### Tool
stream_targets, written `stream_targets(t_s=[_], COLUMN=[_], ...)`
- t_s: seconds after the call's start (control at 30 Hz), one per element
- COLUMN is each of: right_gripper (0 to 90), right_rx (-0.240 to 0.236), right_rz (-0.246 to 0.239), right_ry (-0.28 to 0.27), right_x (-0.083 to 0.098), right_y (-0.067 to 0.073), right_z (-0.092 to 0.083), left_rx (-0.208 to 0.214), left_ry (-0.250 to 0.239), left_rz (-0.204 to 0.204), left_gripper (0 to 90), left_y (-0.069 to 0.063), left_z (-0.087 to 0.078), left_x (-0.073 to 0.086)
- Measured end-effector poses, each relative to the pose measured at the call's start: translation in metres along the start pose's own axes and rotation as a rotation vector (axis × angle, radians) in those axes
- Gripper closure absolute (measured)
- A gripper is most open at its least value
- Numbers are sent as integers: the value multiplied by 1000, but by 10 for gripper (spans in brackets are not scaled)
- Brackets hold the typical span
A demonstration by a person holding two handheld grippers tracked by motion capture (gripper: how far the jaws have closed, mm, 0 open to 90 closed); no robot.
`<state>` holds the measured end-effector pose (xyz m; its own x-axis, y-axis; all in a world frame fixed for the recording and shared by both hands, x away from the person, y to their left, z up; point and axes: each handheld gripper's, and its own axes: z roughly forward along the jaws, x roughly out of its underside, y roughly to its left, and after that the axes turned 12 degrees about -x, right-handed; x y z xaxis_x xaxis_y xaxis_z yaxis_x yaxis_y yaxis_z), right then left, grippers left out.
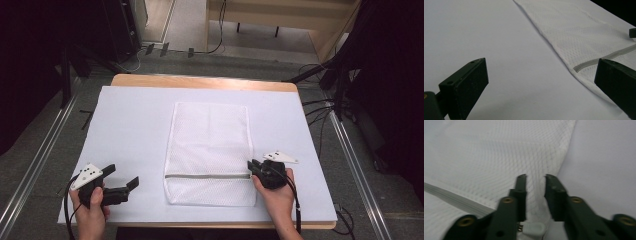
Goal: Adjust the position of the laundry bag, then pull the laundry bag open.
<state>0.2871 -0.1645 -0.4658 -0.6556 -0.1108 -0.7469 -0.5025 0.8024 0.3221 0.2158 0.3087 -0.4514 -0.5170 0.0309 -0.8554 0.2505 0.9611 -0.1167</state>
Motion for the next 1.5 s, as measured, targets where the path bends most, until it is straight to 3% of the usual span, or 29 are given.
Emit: stream_targets(t_s=[0.1,0.23,0.33,0.6,0.8,1.1,1.17,1.3,1.33,1.5], right_gripper=[529,439,425,481,530,552,492,470,451,453], right_rx=[-51,-50,-44,-117,-117,-148,-135,-101,-91,-67], right_rz=[6,-37,-66,-44,-47,-71,-66,-70,-72,-90], right_ry=[-29,-48,-64,-75,-77,2,7,-10,-9,14], right_x=[0,11,26,62,65,60,59,55,51,50], right_y=[-2,1,4,6,7,5,5,6,5,5], right_z=[-12,-34,-48,-64,-61,-47,-42,-39,-34,-23], left_rx=[5,6,14,44,64,107,132,159,178,211], left_ry=[2,4,3,-4,4,19,32,44,51,75], left_rz=[5,9,5,16,26,49,66,81,89,110], left_gripper=[0,0,0,0,0,0,0,0,0,0], left_y=[-2,-4,-5,-22,-35,-61,-73,-86,-95,-114], left_z=[0,1,1,1,5,16,21,27,31,40], left_x=[0,1,1,-2,-4,-7,-8,-8,-9,-11])
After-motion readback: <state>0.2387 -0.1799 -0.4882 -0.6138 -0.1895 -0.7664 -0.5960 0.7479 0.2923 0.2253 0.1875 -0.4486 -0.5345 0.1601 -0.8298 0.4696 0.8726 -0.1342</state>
